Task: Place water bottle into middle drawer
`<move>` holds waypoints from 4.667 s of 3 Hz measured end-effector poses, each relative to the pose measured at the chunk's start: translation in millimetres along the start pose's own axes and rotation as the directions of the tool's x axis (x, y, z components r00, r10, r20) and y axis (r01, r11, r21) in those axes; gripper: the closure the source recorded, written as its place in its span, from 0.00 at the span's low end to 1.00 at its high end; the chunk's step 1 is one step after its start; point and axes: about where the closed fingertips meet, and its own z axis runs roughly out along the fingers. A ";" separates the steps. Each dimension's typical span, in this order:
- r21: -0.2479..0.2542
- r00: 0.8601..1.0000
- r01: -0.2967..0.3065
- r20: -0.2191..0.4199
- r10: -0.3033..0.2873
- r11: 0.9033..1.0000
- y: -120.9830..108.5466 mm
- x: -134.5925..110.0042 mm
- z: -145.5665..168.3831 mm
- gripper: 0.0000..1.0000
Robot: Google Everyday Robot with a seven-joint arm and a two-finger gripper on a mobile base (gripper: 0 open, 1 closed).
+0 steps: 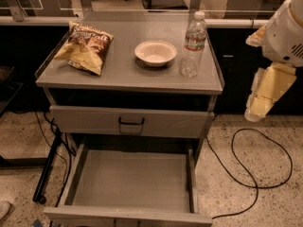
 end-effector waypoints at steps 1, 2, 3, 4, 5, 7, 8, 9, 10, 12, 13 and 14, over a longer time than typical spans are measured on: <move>0.000 1.000 0.000 0.001 0.000 1.000 -0.6 -0.3 0.8 0.00; 0.008 1.000 -0.002 0.017 0.002 1.000 -1.3 -1.3 0.9 0.00; 0.009 0.994 -0.083 0.074 0.082 0.996 -18.3 -1.3 19.5 0.00; -0.002 0.967 -0.212 0.141 0.211 0.977 -51.5 -6.6 70.0 0.00; -0.013 0.948 -0.272 0.168 0.271 0.962 -61.7 -3.6 91.9 0.00; -0.024 0.932 -0.294 0.216 0.292 0.955 -69.6 -15.8 101.7 0.00; -0.020 0.899 -0.320 0.310 0.311 0.947 -91.6 -40.4 108.2 0.00; -0.002 0.870 -0.322 0.395 0.296 0.947 -119.5 -69.8 112.3 0.00; -0.023 0.867 -0.316 0.399 0.298 0.949 -128.4 -82.8 122.5 0.00; 0.029 0.853 -0.332 0.435 0.287 0.943 -159.3 -77.9 130.6 0.00; 0.050 0.844 -0.326 0.465 0.267 0.944 -172.4 -82.0 126.5 0.00; 0.054 0.832 -0.322 0.492 0.256 0.945 -179.1 -83.1 125.0 0.00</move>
Offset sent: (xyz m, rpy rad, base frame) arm 0.0019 0.0000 -0.0016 0.0326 -0.0178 -0.0020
